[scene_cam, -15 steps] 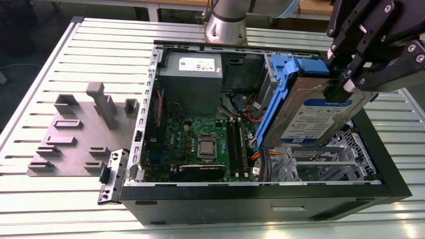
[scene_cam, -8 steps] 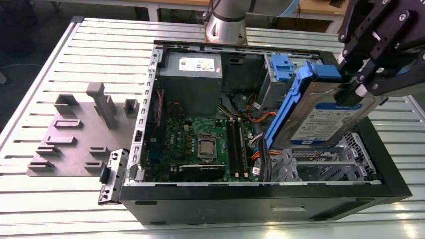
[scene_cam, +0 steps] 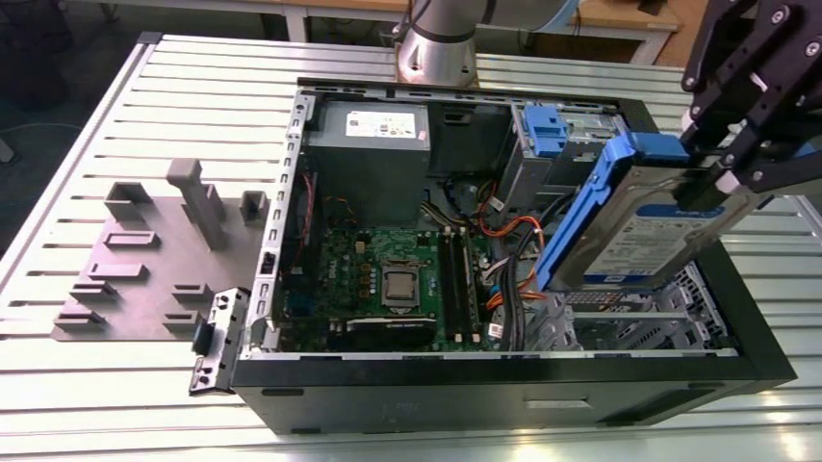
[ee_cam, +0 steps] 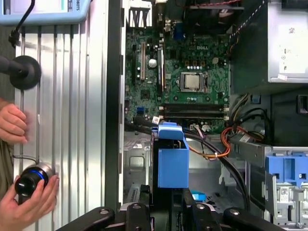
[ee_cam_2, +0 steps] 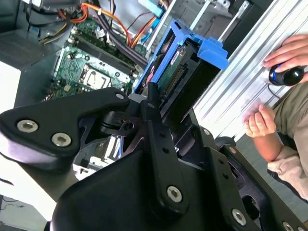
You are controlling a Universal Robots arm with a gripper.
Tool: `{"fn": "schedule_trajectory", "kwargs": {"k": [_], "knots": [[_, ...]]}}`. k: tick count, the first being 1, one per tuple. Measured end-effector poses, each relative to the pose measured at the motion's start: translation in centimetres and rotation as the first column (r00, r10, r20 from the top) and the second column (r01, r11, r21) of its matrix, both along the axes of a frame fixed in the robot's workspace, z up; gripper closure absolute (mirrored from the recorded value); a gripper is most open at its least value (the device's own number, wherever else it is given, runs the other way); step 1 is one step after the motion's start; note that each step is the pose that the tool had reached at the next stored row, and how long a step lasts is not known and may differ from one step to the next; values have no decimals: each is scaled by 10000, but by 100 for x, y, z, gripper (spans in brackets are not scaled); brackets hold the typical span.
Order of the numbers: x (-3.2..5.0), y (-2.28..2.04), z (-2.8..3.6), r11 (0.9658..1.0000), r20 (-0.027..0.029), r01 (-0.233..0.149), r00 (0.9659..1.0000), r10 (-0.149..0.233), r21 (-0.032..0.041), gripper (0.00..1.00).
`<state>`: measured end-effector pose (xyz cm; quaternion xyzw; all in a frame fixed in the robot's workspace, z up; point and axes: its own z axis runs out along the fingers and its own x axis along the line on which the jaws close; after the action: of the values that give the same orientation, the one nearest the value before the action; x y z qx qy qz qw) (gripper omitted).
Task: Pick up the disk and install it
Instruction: 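Pick up the disk, then insert the disk into the insertion slot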
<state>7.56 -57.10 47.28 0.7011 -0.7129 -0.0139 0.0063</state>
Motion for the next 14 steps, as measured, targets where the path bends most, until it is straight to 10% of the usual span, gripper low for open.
{"fn": "schedule_trajectory", "kwargs": {"k": [14], "knots": [[353, 0, -108, 10000, -15, 10, 10000, -10, 1, 65]]}}
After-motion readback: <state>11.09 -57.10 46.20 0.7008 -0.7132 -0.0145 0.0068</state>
